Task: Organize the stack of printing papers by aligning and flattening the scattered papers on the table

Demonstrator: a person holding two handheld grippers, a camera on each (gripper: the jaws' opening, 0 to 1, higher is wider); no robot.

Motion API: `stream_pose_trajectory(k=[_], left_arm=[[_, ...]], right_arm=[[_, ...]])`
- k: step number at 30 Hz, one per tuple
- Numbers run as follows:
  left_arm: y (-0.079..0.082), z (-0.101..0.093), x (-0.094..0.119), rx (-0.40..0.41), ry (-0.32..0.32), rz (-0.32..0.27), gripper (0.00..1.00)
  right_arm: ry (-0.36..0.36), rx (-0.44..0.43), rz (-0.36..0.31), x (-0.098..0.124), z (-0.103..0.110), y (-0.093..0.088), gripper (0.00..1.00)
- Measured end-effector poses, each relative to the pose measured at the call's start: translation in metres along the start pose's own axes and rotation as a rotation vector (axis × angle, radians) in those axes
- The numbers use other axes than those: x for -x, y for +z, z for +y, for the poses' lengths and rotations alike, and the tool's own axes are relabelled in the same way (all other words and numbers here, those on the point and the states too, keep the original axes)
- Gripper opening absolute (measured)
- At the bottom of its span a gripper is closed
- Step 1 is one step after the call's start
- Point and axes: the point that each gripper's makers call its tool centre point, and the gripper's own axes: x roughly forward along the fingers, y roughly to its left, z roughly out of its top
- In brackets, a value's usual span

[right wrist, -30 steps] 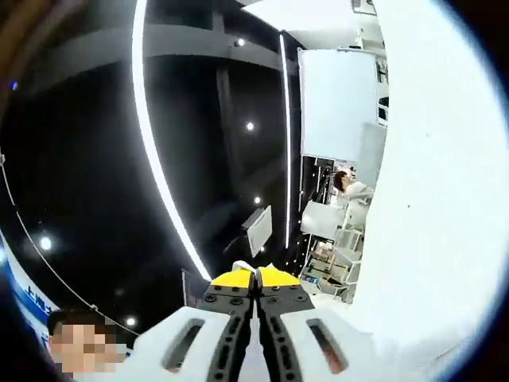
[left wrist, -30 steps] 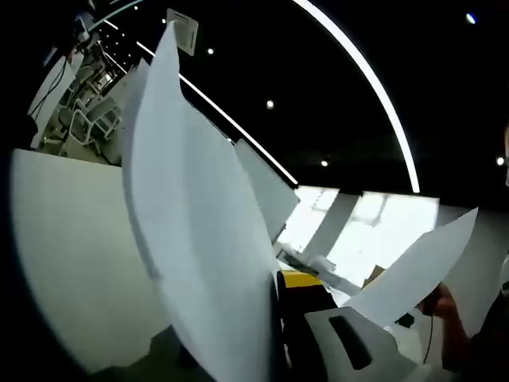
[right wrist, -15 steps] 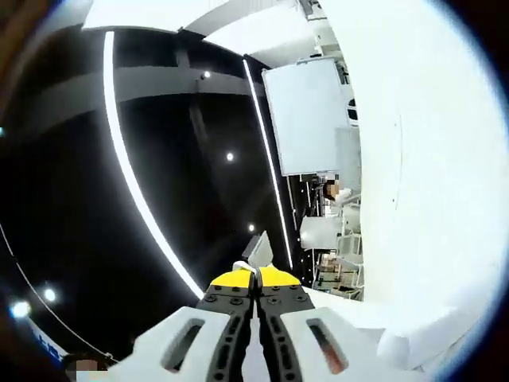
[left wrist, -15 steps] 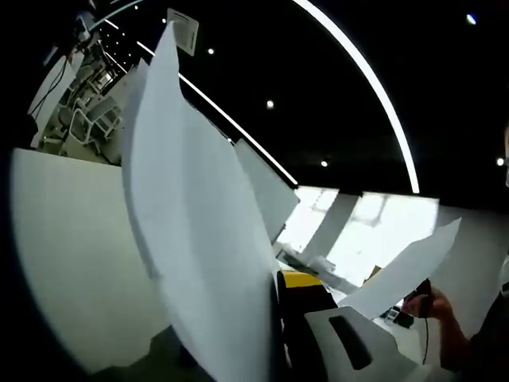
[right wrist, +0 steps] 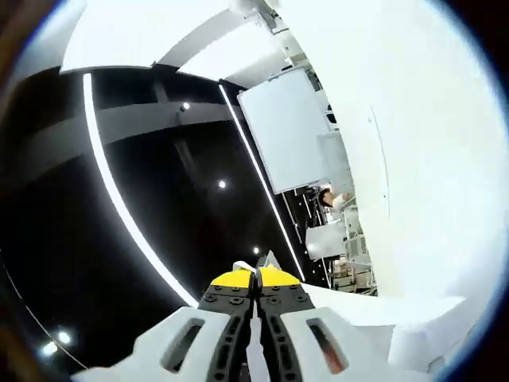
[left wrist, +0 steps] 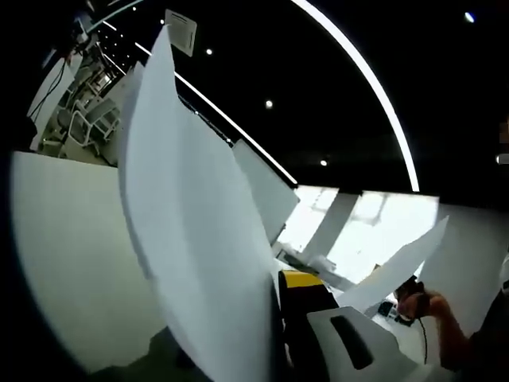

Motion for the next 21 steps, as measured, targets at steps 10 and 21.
stream_pose_trajectory(k=[10,21], left_arm=[[0.0,-0.003,-0.001,-0.028,-0.013,0.005,0.17],[-0.009,-0.013,-0.004,-0.126,-0.04,0.046,0.22]], right_arm=[[0.033,-0.105,-0.05,-0.008,0.005,0.012,0.0],[0.042,-0.145,-0.071,-0.009,0.012,0.013,0.0]])
